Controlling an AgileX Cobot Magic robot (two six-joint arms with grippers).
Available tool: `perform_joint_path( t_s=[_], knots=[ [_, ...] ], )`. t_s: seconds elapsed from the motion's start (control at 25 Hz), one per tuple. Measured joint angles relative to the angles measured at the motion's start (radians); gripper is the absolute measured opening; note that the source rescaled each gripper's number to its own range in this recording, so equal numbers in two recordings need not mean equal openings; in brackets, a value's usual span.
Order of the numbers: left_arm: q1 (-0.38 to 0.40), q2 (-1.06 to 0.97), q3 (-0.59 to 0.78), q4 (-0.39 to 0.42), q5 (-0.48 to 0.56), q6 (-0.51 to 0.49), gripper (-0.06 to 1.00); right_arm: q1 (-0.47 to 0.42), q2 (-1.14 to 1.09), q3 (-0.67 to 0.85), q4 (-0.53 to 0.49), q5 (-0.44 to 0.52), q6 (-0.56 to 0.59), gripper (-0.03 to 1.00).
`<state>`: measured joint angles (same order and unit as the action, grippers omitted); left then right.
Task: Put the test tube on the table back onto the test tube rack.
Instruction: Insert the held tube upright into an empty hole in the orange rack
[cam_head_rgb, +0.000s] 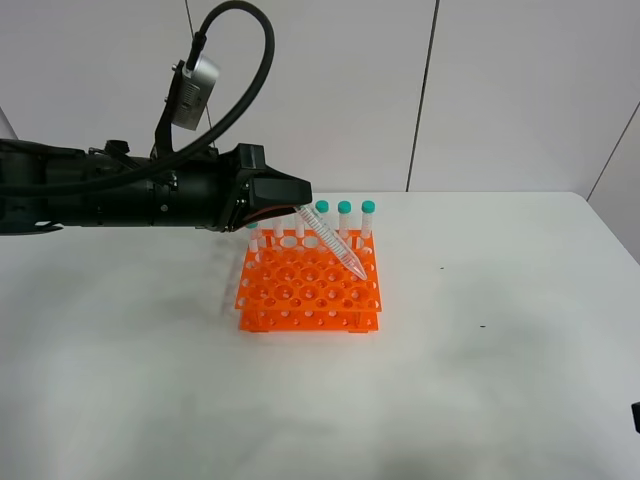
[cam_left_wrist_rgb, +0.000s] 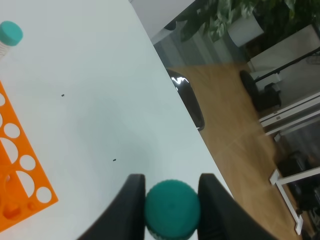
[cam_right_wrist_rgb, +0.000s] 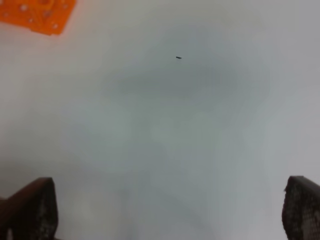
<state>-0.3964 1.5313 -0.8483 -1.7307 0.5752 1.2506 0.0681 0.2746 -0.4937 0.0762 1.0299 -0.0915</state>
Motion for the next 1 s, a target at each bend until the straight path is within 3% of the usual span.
perform_joint_path(
  t_s=[0.16, 1.0],
  knots=[
    [0.000, 0.000, 0.000, 0.000, 0.000, 0.000, 0.01, -0.065, 0.000, 0.000, 0.000, 0.000, 0.000, 1.00],
    [0.000, 0.000, 0.000, 0.000, 0.000, 0.000, 0.01, -0.067, -0.278, 0.001, 0.004, 0.001, 0.000, 1.00]
  ],
)
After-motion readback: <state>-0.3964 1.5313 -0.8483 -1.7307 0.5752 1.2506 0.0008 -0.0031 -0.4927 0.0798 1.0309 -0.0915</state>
